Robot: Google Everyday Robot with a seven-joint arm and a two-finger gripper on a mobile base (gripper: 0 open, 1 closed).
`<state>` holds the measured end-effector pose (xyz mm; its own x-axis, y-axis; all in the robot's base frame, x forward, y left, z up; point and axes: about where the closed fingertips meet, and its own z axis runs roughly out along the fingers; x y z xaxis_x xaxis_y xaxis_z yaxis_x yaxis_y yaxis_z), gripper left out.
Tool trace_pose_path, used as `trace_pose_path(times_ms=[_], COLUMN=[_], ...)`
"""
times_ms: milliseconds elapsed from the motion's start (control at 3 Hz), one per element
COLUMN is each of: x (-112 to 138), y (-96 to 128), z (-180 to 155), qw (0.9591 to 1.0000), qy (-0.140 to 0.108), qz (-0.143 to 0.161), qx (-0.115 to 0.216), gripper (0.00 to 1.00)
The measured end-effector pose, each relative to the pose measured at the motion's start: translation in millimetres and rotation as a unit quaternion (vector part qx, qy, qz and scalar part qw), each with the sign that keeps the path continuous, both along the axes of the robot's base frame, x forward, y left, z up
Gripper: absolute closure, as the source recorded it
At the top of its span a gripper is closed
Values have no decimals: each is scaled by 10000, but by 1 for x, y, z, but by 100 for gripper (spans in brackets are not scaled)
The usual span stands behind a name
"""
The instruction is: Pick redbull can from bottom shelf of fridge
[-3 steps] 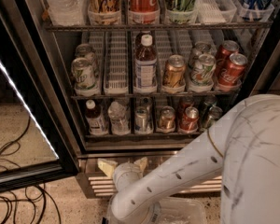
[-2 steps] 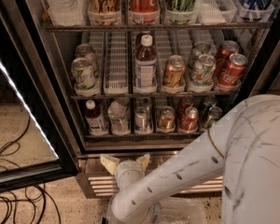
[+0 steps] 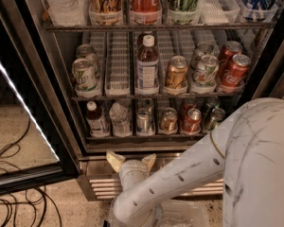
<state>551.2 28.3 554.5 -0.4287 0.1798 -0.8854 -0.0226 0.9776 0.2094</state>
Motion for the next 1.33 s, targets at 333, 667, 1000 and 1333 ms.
trace_pose_path(times_ms=[333,667,1000,1333], x=[7,6,7,9], y=[-17,-28,-32,-23], z=[16,41,62,67], qw=[9985,9942,9883,9839], qy=[-349,-761,-1191,-1495], qz=[-375,-646,-815,-813], qx=[-194,-408,-502,-536], gripper=[0,0,0,0])
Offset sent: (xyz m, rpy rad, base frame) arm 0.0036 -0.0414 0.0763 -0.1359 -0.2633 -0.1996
